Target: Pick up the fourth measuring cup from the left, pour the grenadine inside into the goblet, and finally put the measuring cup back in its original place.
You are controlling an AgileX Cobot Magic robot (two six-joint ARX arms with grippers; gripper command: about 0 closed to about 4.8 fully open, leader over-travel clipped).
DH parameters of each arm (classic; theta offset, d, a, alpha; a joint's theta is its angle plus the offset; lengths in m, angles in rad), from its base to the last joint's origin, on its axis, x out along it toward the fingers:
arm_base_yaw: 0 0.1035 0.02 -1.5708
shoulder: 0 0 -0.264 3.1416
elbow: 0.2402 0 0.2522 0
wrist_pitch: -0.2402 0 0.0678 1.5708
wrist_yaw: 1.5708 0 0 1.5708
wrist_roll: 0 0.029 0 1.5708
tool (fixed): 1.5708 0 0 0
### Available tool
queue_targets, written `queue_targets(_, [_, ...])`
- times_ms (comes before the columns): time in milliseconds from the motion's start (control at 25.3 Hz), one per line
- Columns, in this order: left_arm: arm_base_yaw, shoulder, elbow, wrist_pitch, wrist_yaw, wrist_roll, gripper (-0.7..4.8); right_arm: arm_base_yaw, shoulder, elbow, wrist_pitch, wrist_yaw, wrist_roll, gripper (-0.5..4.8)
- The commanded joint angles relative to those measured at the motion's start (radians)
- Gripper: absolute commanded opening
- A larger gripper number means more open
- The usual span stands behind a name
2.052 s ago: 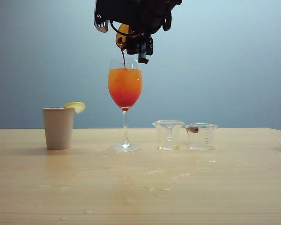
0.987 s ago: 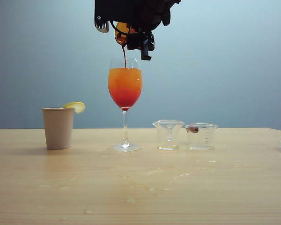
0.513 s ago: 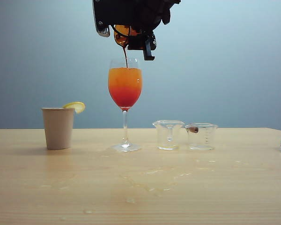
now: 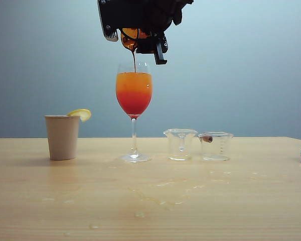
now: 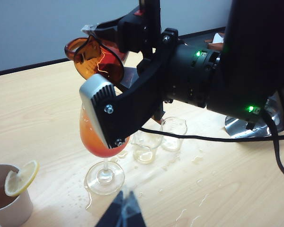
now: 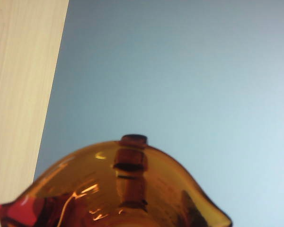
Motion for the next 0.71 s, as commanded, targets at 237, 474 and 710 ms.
queue_targets(237, [0.001,-0.003,0.003,0.013,0.005,0.005,-0.06,0.002,-0.004,0.007,0.030,-0.011,-0.003,1.48])
queue_targets(474, [0.001,-0.003,0.003,0.014,0.005,0.005,-0.06,0.002,-0.004,0.007,0.030,-0.011,-0.005,1.48])
queue_targets(710, [0.001,-0.003,0.003,0.013,0.005,0.005,-0.06,0.002,-0.004,0.007,0.030,-0.011,-0.056,1.48])
